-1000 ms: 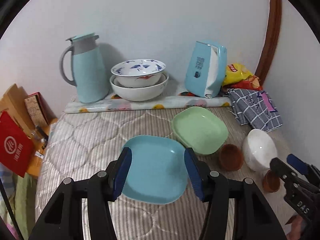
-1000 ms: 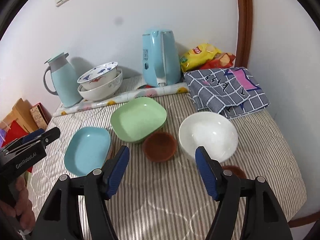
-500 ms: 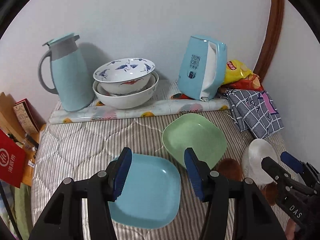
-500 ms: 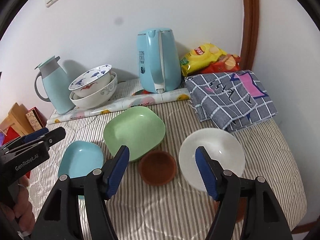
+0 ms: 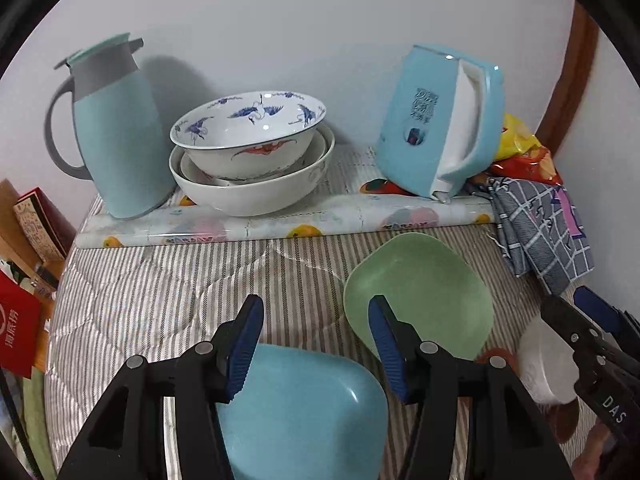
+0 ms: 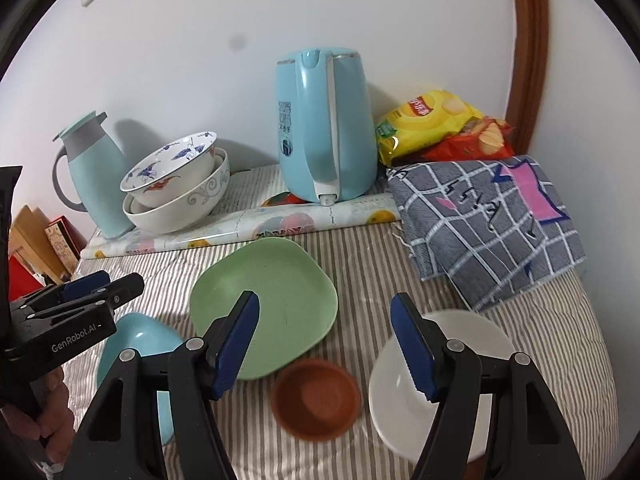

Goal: Organize plates and bowls
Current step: 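Close the left gripper on the green plate rim while the right gripper also grips it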

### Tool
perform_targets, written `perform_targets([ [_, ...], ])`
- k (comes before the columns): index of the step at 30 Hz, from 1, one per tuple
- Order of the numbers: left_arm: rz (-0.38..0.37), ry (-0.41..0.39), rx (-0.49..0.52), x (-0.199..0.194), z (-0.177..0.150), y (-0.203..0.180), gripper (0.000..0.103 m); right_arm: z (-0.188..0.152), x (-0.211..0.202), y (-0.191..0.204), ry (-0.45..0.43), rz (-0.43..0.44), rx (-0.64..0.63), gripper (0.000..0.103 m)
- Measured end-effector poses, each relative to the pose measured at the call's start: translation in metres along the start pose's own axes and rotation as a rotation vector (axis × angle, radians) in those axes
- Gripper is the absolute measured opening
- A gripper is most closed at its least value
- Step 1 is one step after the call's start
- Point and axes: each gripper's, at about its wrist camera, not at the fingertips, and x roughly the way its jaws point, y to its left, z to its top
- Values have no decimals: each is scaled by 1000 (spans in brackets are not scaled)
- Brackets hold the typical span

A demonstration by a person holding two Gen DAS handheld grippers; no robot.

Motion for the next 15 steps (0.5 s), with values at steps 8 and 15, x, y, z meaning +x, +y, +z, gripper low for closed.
perform_targets([
  [8,-8,29,4,30,12,-6,52,5,46,5,59,-5,-30,64],
  [15,-35,77,14,58,16,-16,52,5,75,8,115,-24,-50,54],
])
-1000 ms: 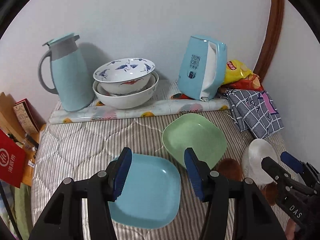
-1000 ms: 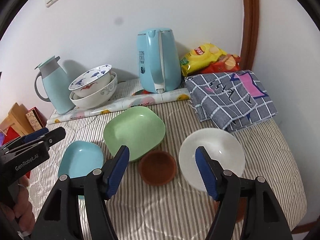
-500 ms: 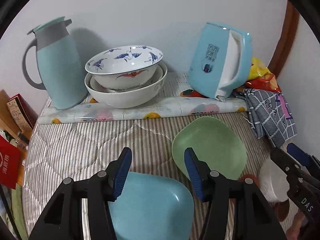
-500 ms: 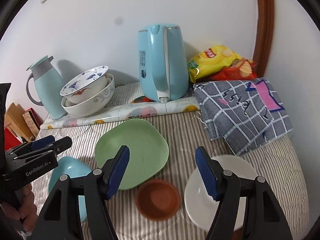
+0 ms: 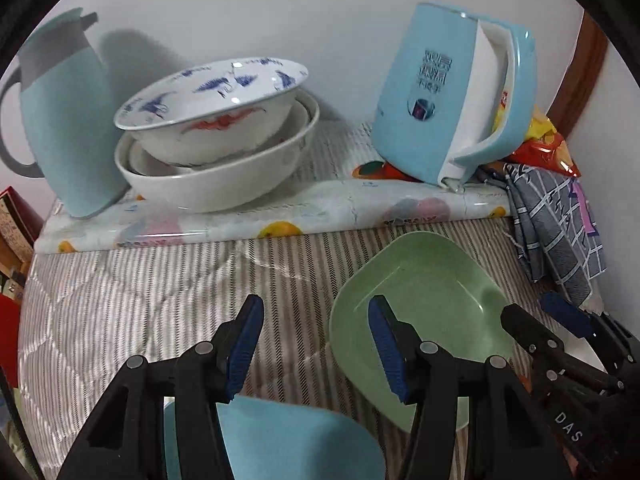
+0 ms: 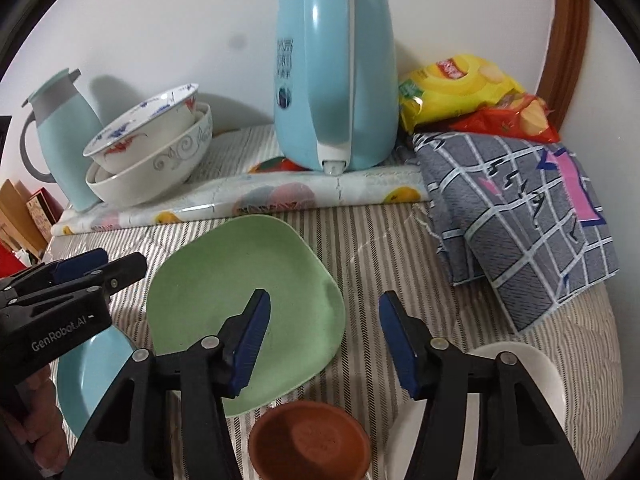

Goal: Organize plates and bowls
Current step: 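Close the left gripper on the green plate rim while the right gripper also grips it, then lift the light-green plate with both grippers and carry it over the teal plate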

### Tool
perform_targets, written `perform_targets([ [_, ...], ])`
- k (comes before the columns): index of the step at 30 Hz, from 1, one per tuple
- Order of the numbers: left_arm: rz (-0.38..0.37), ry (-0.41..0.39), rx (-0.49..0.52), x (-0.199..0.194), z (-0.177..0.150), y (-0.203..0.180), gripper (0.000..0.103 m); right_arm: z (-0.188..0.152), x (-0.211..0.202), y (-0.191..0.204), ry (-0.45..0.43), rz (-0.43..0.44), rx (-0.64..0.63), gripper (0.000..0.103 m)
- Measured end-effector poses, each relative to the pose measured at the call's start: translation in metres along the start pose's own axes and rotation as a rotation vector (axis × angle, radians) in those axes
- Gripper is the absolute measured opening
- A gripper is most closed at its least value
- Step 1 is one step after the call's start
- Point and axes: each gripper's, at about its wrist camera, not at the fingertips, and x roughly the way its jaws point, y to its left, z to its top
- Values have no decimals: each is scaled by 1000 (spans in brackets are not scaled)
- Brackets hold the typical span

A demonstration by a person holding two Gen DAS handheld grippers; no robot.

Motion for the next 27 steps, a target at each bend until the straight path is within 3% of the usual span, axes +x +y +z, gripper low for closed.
perform_targets([
  [9,-19,55,-1,27,-2,-5,46,0,24,3,45,-48,-47,44],
  [12,-26,66,-1,33,-2,-5,39,-1,31,4,65,-57,-58,39],
  [14,-23,70,-3,35,-3,-4,35,-2,37,4,86,-48,-54,29],
  [23,-71,103,-30,53,-7,-1,13,-4,48,7,106,-75,-67,13],
  [27,-75,85,-25,53,-7,-1,12,-3,46,5,81,-74,-57,9],
])
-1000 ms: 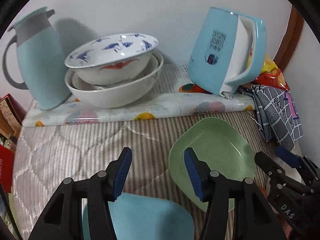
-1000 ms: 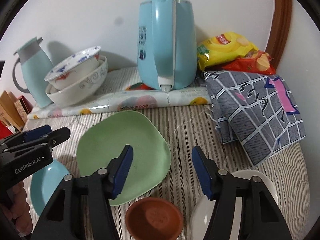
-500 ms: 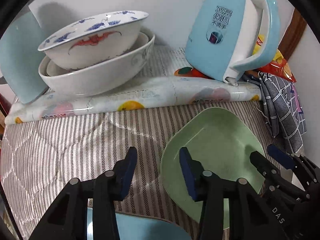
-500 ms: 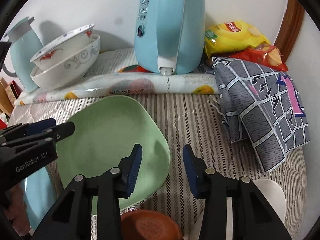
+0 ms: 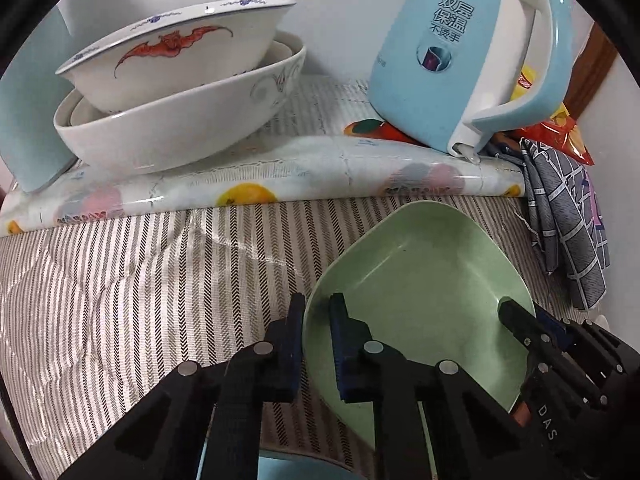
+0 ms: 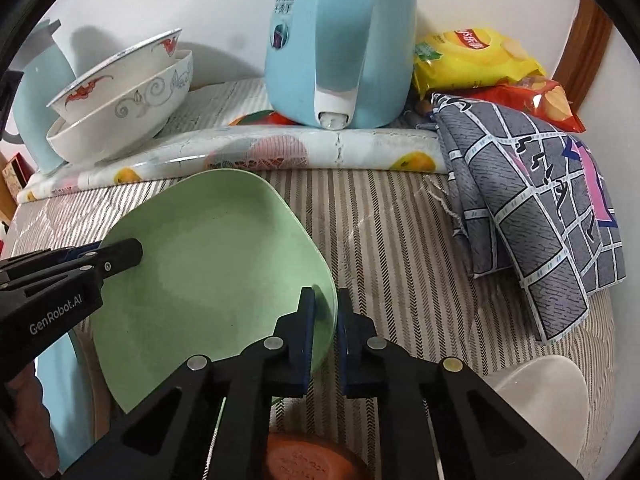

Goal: Organize plates and bowls
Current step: 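Lift the light-green plate with both grippers and carry it over the teal plate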

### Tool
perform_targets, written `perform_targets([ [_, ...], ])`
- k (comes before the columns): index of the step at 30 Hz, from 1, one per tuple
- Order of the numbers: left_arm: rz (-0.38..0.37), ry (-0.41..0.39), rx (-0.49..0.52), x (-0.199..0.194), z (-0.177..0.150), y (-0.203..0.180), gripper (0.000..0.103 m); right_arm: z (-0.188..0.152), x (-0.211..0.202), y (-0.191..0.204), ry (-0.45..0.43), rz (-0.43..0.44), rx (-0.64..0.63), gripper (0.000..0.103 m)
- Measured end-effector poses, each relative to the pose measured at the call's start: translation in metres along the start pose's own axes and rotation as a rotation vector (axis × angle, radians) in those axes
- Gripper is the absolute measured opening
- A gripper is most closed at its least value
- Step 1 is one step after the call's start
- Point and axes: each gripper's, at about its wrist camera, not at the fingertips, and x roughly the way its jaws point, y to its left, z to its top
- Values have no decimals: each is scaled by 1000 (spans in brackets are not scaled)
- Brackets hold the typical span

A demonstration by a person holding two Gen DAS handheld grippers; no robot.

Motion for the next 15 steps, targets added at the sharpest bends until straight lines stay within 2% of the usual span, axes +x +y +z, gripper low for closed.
perform_targets([
  [3,-22,-20,-18,-8,1,4,9,-1,-4,-2,-22,-2,15,8],
  [6,-21,-46,-22,-20,1,6,9,0,-13,-6,-45,33,44,7],
  [15,-46,-97,-23,-60,-1,5,9,-2,-58,-6,-123,45,64,6],
])
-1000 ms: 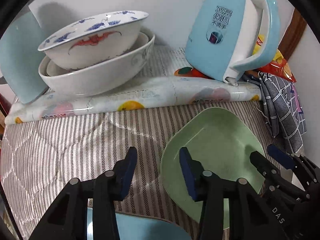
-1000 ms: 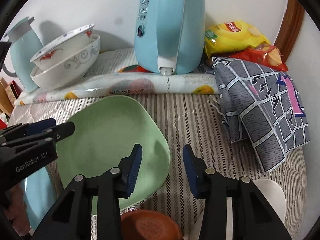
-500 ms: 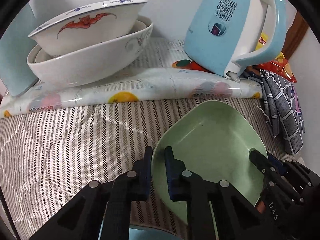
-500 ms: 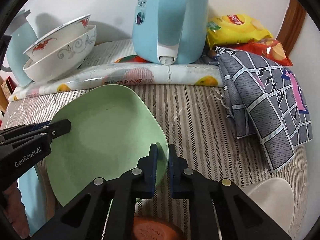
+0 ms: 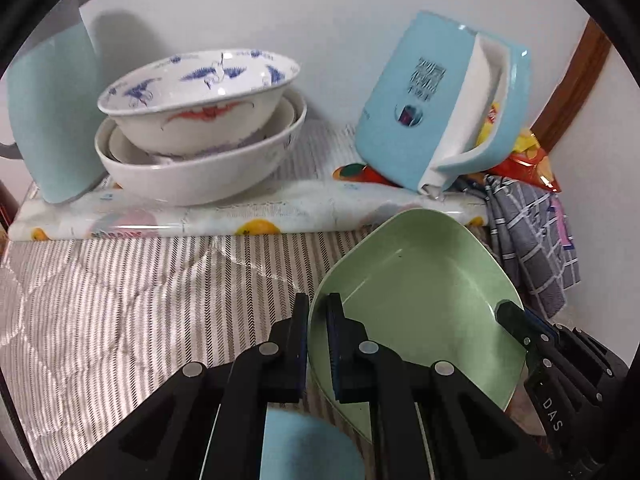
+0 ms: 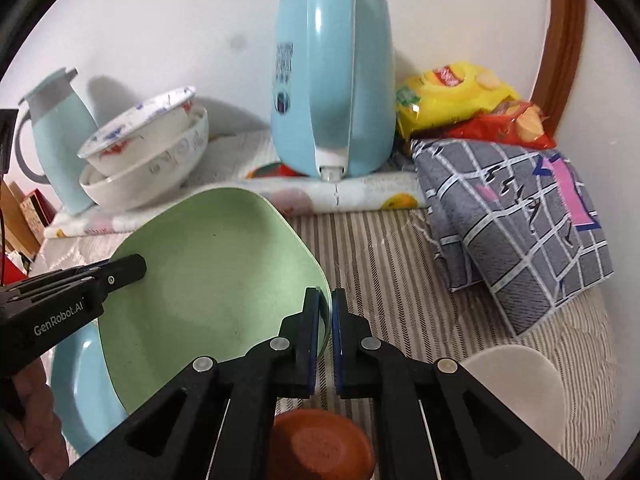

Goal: Organize plates and bowls
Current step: 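Lift the light-green plate with both grippers and carry it over the teal plate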

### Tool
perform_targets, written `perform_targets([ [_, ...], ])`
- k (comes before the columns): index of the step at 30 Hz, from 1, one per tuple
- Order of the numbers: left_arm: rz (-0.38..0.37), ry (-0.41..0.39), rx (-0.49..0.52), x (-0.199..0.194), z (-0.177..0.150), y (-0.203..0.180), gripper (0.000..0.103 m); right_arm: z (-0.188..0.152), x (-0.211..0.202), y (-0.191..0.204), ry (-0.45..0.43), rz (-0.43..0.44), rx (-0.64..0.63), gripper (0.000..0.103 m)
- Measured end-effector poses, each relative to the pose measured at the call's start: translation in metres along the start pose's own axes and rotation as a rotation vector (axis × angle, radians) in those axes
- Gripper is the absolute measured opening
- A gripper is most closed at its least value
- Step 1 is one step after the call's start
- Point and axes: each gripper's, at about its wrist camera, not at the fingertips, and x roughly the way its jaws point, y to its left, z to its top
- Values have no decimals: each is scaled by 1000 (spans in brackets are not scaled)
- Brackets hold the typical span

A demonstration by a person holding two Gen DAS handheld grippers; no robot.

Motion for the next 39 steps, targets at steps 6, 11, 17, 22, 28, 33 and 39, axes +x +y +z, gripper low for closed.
perform_targets([
  [6,0,-37,13,-31,-5,-2,9,-2,-32,3,-42,6,13,6],
  [11,3,-68,13,-59,-13,-4,9,-8,-60,8,-72,13,12,6],
  [17,8,-97,22,-93,-27,-11,9,-22,-94,8,-103,24,25,6],
  [22,8,-111,21,-118,-43,-17,9,-36,-121,7,-124,24,32,6],
  [28,3,-131,28,-141,-57,-25,9,-52,-148,3,-146,23,37,6],
  [33,5,-141,37,-154,-67,-31,9,-59,-162,-2,-161,24,48,6],
  [39,7,-154,41,-166,-73,-35,9,-66,-176,-1,-176,21,46,6],
])
